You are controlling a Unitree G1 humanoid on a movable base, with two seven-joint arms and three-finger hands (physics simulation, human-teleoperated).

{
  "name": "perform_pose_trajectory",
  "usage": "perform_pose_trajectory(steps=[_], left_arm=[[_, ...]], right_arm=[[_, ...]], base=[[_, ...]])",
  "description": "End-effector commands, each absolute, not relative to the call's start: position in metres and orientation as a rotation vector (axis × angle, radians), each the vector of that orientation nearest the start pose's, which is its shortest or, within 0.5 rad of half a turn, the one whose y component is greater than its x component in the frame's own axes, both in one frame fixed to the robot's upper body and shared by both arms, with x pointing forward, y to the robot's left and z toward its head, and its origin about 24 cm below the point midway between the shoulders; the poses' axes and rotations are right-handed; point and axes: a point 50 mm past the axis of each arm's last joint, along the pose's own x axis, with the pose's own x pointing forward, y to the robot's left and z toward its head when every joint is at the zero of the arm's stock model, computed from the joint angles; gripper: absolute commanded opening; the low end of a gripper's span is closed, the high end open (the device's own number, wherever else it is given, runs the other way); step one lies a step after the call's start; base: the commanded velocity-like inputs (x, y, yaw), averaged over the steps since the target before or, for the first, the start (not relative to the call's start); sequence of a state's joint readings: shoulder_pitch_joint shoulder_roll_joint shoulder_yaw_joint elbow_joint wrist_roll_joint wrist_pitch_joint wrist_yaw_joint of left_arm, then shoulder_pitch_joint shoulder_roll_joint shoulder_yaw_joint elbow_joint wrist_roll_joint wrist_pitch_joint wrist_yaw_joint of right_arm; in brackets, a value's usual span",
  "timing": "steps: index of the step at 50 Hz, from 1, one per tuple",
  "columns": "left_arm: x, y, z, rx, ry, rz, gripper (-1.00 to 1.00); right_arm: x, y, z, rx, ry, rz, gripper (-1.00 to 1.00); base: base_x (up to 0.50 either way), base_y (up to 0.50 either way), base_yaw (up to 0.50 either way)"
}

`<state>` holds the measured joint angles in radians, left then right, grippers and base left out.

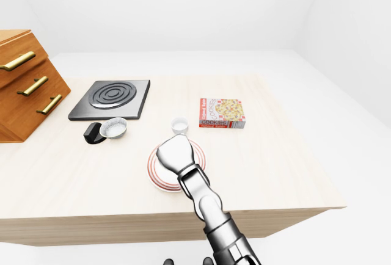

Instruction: Pick the akita bowl next to the plate and place it on the plate.

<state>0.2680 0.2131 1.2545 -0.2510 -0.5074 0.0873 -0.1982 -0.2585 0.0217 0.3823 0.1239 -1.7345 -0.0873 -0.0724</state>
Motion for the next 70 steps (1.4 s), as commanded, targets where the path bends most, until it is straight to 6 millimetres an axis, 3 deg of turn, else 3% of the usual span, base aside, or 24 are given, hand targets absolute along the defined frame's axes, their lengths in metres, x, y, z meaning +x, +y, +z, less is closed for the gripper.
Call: perform_pose_trajectory(steps=[1,21,50,70], left_arm=[[0.043,0.404,0.133,0.048,-0.328,0.954,1.0],[0.043,0.405,0.13,0.042,-0.317,0.956,1.0],[0.043,0.405,0.13,0.041,-0.319,0.956,1.0],[0.044,0.405,0.131,0.039,-0.319,0.958,1.0]], right_arm=[[0.275,-0.024,0.077,-1.714,-0.616,0.251,-1.0],[0.275,-0.022,0.066,-1.687,-0.571,0.298,-1.0],[0.295,-0.021,0.043,-1.762,-0.613,0.319,-1.0],[0.294,-0.021,0.043,-1.757,-0.597,0.327,-1.0]], base=[[0.0,0.0,0.0],[0.0,0.0,0.0],[0.0,0.0,0.0],[0.0,0.0,0.0]])
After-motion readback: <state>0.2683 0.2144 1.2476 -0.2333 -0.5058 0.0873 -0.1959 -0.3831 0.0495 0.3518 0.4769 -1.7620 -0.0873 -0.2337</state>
